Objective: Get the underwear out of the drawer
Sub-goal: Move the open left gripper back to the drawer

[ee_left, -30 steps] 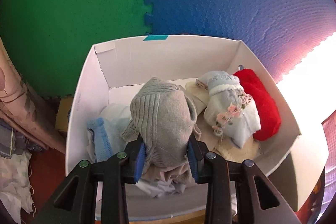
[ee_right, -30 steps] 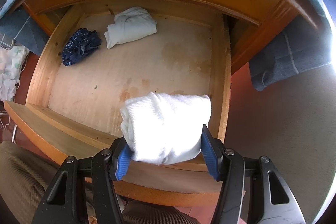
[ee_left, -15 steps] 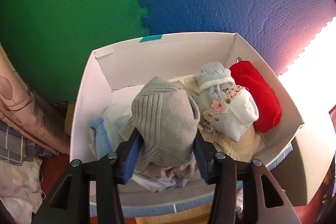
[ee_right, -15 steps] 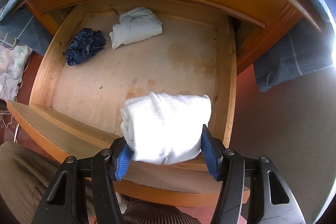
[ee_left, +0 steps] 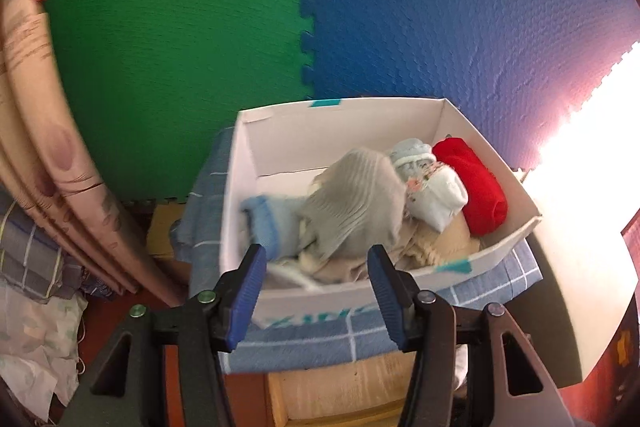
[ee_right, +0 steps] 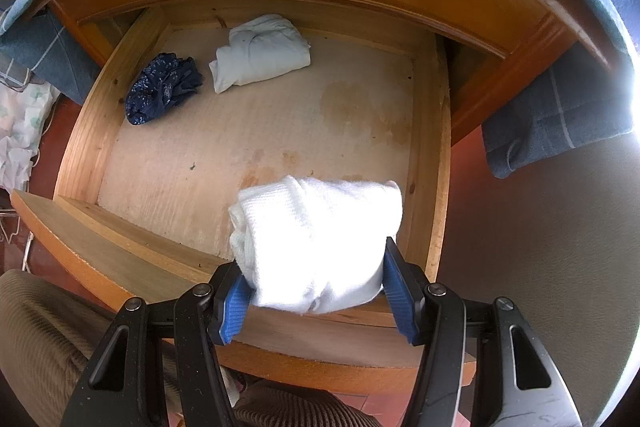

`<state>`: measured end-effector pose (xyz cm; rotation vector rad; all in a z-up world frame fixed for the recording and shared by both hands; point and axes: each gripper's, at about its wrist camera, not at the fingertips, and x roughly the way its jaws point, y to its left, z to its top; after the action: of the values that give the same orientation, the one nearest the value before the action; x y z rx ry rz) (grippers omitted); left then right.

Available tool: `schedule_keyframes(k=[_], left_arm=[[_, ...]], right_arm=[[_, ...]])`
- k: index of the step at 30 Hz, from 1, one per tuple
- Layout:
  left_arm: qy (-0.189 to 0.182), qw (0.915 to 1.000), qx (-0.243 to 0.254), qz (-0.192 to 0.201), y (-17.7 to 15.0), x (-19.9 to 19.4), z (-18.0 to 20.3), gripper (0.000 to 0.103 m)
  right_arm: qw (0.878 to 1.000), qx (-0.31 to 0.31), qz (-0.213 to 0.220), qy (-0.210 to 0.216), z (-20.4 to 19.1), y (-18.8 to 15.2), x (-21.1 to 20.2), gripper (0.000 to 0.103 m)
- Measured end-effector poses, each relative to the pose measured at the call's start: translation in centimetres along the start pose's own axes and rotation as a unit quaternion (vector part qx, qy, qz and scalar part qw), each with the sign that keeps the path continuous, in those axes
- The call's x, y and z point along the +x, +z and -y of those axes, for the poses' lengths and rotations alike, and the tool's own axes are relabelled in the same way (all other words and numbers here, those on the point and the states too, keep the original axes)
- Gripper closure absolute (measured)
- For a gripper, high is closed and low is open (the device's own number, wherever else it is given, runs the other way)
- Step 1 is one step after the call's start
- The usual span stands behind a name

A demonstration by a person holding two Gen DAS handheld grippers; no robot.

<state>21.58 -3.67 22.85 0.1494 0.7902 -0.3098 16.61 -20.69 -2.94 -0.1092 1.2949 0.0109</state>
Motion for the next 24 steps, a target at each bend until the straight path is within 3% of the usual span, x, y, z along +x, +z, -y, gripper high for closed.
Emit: schedule_keyframes(k=[6, 10, 17, 24], left_arm=[[0.03, 0.9994, -0.01, 0.018, -4.8, -2.5, -1.7, 0.046], [0.046, 0.9986, -0.026, 0.007, -9.6, -2.2, -2.1, 0.045], [0.076, 0.9959, -0.026, -0.042, -17.0, 2.7, -0.4, 0.045], [0.053, 0.9943, -0.063, -0.068, -19.5, 6.9, 0.2, 0.045]], right_arm=[[1.0, -0.001, 0.001, -0.004, -0.1, -0.1, 0.0, 0.047], [1.0, -0.004, 0.002, -0.011, -0.2, -0.1, 0.0, 0.047], [1.0, -0.005, 0.003, -0.018, -0.2, -0.1, 0.0, 0.047], [0.999, -0.006, 0.0, -0.033, 0.2, -0.1, 0.2, 0.047]])
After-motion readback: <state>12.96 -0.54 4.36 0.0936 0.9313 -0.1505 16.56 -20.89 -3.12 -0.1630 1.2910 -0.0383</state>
